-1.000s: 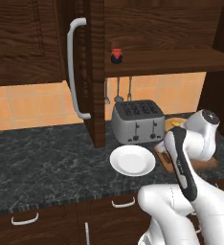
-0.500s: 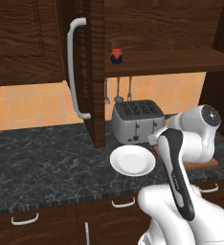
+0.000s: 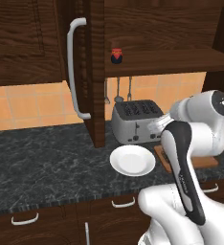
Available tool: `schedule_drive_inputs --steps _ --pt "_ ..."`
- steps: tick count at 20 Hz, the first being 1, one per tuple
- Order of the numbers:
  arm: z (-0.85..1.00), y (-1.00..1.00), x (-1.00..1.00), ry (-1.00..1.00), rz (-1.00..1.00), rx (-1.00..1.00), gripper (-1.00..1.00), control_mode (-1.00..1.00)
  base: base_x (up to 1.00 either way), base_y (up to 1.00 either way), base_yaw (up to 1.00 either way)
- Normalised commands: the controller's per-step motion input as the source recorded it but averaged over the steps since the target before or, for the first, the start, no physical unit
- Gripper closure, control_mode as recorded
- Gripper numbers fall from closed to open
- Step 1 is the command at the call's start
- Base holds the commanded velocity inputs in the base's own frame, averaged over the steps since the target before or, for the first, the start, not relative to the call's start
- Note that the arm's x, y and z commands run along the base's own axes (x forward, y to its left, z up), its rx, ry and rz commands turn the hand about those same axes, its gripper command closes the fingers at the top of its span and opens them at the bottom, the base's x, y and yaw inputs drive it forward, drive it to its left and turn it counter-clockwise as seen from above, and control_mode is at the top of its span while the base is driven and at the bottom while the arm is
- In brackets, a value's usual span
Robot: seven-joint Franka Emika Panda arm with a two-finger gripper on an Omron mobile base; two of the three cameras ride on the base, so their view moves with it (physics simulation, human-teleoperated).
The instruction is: From the different types of pastries on the counter, select a croissant and place it on the cutting board. Then retrieve a jar of jam from the cabinet and place it alongside the croissant on the cutting board.
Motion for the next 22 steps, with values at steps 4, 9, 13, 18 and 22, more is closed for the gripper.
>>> schedule_drive_inputs --steps 4,9,13,18,22 --pt "0.95 0.11 -0.04 -0.01 0.0 0.0 -1.0 -1.0 0.0 0.0 0.0" --pt "0.91 0.17 0.0 0.0 0.0 0.0 -1.0 -1.0 0.0 0.0 0.0" --pt "0.55 0.27 0.0 0.0 0.0 0.0 -1.0 -1.0 0.0 0.0 0.0" --pt "0.06 0.08 0.0 -0.02 0.0 0.0 -1.0 -1.0 0.0 0.0 0.0" --pt "0.06 0.08 0.01 -0.07 0.0 0.02 -1.0 -1.0 0.0 0.0 0.0"
